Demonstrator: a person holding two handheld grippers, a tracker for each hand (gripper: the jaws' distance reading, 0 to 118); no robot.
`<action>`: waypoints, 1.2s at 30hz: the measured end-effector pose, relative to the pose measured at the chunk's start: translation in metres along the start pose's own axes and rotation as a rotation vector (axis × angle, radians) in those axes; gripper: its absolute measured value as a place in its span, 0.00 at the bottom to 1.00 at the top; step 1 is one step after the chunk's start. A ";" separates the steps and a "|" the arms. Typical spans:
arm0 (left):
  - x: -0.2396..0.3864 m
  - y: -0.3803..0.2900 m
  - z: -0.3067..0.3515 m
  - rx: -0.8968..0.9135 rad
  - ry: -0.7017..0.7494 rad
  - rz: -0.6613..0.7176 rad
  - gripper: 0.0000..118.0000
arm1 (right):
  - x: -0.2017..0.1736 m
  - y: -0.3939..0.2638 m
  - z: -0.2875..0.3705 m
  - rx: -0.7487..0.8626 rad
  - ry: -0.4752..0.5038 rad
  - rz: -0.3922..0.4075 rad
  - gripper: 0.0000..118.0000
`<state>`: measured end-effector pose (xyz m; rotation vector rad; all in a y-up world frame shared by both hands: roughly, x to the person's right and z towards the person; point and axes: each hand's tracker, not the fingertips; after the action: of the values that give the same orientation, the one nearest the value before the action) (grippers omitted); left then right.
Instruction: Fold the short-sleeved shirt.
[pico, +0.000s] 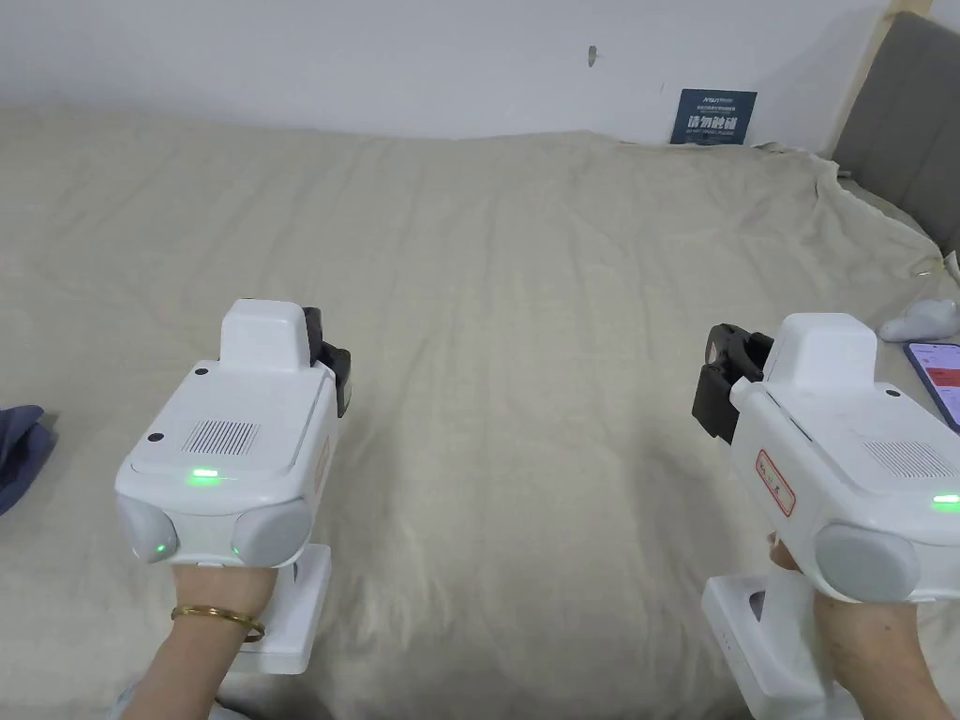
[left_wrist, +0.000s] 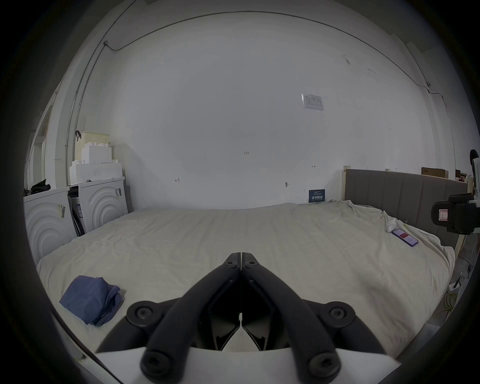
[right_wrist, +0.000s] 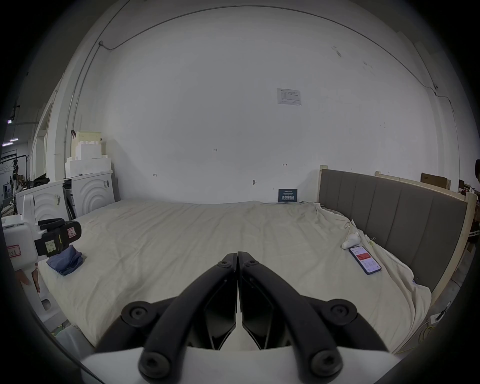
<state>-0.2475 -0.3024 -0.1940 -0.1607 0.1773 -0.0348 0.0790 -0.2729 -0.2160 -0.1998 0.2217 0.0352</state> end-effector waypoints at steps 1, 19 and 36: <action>0.000 0.000 0.000 0.000 0.000 -0.002 0.00 | 0.000 0.000 0.000 0.001 0.000 0.000 0.00; 0.002 0.000 0.002 0.003 -0.003 -0.007 0.00 | 0.002 -0.002 -0.002 0.001 0.000 0.003 0.00; -0.001 -0.003 -0.001 -0.093 -0.012 0.117 0.99 | 0.003 0.002 0.000 -0.104 0.033 -0.069 0.98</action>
<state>-0.2490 -0.3053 -0.1944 -0.2434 0.1758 0.0907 0.0820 -0.2711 -0.2171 -0.3112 0.2461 -0.0250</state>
